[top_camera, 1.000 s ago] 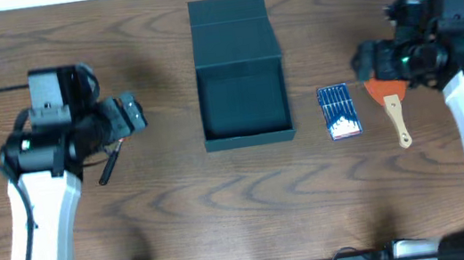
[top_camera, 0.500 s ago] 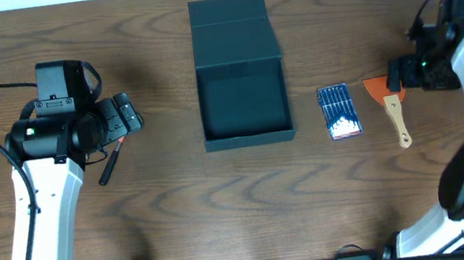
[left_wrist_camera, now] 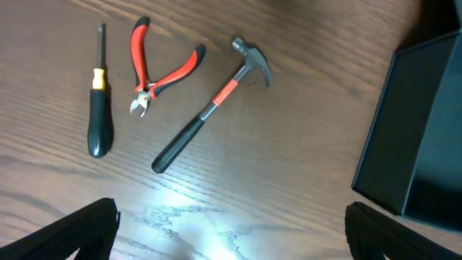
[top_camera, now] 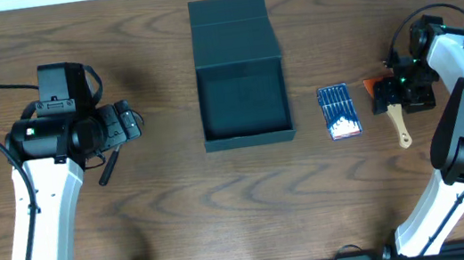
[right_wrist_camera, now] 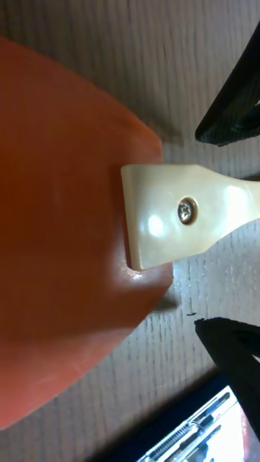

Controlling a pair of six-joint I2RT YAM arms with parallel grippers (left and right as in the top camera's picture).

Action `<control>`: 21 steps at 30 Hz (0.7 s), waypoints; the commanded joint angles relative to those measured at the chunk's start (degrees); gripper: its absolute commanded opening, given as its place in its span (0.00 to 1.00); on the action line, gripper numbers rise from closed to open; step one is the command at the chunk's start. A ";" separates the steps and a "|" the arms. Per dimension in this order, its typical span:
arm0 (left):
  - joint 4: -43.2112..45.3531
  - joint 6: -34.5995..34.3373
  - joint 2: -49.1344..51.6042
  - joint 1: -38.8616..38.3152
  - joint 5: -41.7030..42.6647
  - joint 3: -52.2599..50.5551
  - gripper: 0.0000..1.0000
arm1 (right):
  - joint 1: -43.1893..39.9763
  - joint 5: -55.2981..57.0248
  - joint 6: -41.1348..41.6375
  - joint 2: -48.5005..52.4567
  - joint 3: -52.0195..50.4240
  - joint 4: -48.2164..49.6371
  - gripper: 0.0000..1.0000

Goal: Pack container
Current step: 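Lower the right gripper onto the orange scraper's wooden handle and grasp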

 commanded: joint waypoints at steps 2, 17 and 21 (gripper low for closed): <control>-1.18 0.96 0.46 0.09 -0.94 0.28 0.99 | 0.55 1.64 0.07 0.31 -0.09 0.83 0.77; -4.42 0.96 0.46 0.09 -0.94 0.28 0.99 | 0.55 2.73 2.23 0.44 -5.09 6.34 0.68; -4.83 0.96 0.46 0.09 -0.94 0.28 0.99 | 0.55 2.73 2.25 0.44 -5.31 6.58 0.62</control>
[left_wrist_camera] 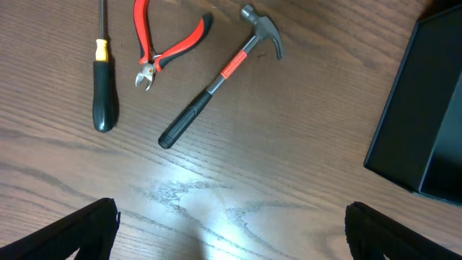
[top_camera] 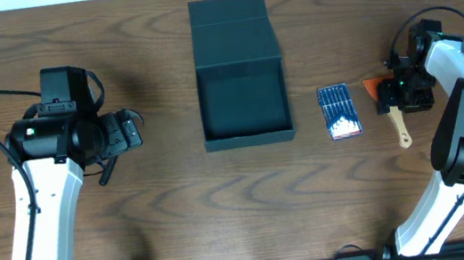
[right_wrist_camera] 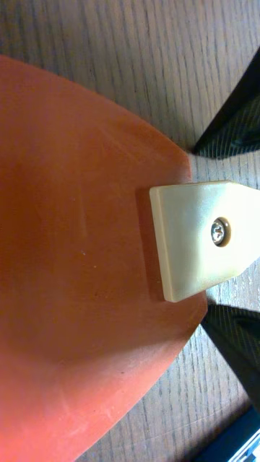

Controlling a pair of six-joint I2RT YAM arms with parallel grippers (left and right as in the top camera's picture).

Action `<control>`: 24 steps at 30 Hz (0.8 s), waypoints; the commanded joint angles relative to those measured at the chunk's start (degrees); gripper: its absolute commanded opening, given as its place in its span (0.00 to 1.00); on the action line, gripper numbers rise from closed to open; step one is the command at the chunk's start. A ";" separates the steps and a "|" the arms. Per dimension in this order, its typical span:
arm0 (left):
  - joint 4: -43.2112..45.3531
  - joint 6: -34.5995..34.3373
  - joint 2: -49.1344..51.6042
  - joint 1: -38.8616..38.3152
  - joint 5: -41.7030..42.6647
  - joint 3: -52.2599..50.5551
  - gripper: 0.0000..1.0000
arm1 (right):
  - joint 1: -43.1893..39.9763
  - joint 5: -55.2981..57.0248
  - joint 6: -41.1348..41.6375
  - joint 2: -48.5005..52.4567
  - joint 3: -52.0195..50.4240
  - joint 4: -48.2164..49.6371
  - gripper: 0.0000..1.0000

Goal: Pack container
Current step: 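Lower the right gripper onto the orange scraper's wooden handle and grasp, then carry the orange scraper with the right gripper into the black box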

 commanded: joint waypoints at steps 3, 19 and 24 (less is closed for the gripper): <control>-1.05 0.76 0.44 0.09 -0.92 0.28 0.98 | 0.55 0.79 1.14 0.85 -1.57 0.52 0.53; -1.31 0.76 0.44 0.09 -0.92 0.28 0.98 | 0.70 0.68 1.31 -2.29 4.35 -2.34 0.20; -1.31 0.76 0.44 0.09 -0.92 0.28 0.99 | 2.32 -0.39 1.25 -7.21 7.54 -5.38 0.11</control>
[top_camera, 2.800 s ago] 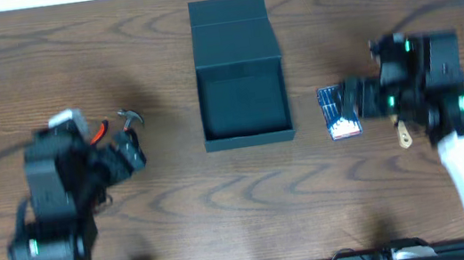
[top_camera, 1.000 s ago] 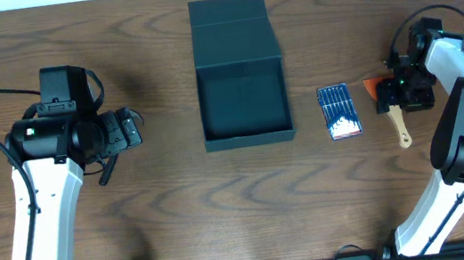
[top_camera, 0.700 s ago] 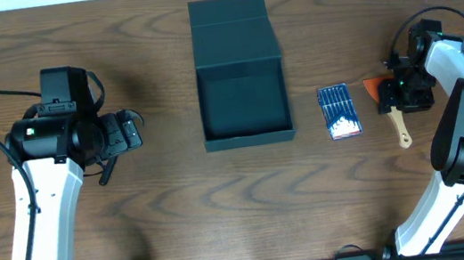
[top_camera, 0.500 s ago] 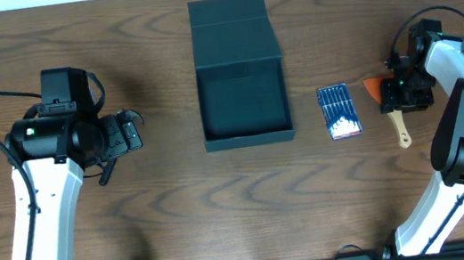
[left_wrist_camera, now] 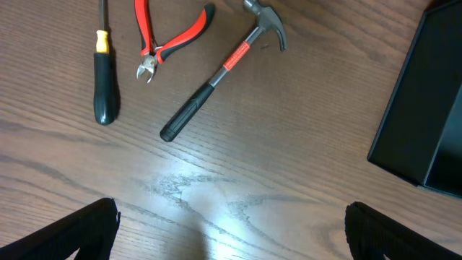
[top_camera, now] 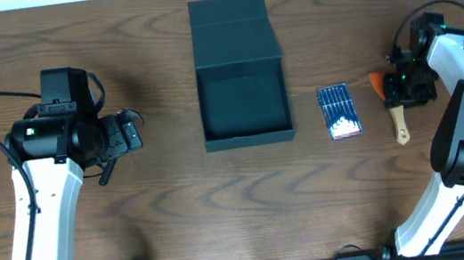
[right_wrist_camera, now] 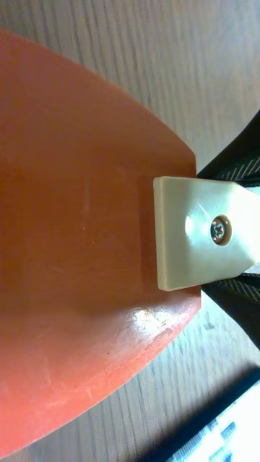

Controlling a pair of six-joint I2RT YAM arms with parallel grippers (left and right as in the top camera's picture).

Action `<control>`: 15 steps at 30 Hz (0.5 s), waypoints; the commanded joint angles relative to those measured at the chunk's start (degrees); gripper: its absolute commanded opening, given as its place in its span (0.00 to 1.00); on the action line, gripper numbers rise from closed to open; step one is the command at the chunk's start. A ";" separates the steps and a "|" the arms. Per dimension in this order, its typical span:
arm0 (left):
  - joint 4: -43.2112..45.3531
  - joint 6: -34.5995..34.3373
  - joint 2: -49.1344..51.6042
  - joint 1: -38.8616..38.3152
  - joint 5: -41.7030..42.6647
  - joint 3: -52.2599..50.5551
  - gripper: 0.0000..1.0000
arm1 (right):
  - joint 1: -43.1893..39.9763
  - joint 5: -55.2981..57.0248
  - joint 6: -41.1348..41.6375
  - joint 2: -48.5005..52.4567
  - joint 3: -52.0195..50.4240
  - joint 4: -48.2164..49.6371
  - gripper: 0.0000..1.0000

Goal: Pack container
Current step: 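Carry the orange scraper with the right gripper into the black box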

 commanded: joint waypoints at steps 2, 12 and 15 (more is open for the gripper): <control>-0.20 0.74 0.44 0.09 -0.94 0.28 0.99 | 3.34 -1.73 0.15 -8.79 4.92 -2.05 0.04; -0.15 0.74 0.44 0.09 -0.94 0.28 0.99 | 23.78 -13.57 -9.42 -24.68 9.03 1.70 0.01; -0.17 0.74 0.44 0.09 -0.92 0.28 0.98 | 31.80 -14.51 -18.97 -25.46 9.03 4.55 0.01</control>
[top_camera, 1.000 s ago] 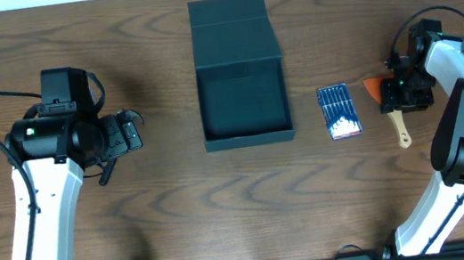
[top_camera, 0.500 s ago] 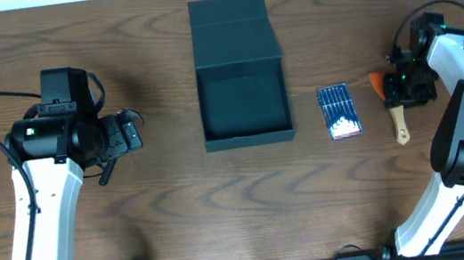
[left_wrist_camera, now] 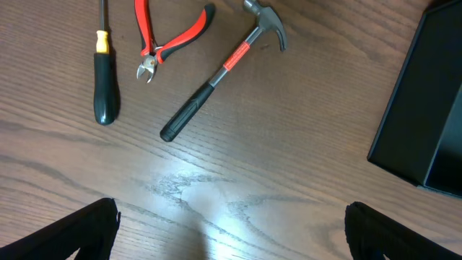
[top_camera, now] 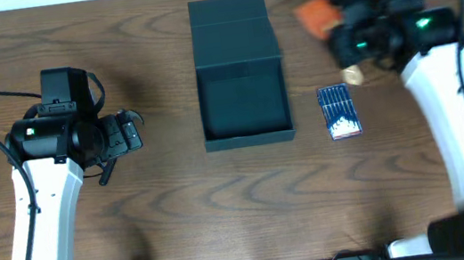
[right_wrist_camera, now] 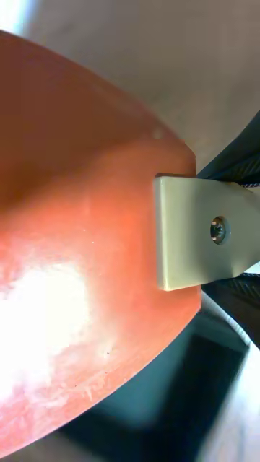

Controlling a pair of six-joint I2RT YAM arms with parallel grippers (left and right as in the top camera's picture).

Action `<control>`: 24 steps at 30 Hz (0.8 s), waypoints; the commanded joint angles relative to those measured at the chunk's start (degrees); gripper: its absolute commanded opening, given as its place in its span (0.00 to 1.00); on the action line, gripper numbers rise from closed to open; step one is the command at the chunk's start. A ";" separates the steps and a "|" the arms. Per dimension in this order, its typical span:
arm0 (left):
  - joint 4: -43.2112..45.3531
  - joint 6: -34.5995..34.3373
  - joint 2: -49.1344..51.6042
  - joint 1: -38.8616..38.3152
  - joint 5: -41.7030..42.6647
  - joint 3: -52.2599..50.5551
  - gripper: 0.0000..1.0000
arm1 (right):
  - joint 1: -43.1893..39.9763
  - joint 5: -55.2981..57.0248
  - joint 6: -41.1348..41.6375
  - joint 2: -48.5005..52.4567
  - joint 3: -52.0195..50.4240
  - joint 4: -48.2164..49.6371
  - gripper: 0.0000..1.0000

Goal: Pack container
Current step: 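Carry the orange scraper with the right gripper into the black box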

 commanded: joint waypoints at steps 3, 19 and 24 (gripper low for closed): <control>-0.17 0.76 0.44 0.09 -0.92 0.28 0.98 | 13.09 -4.13 -22.73 0.70 0.37 3.67 0.01; -3.17 0.76 0.44 0.09 -0.90 0.28 0.99 | 16.92 -3.93 -47.28 19.39 0.37 13.05 0.01; -3.17 0.76 0.44 0.09 -0.90 0.28 0.99 | 16.06 -2.97 -48.83 23.87 0.37 13.86 0.01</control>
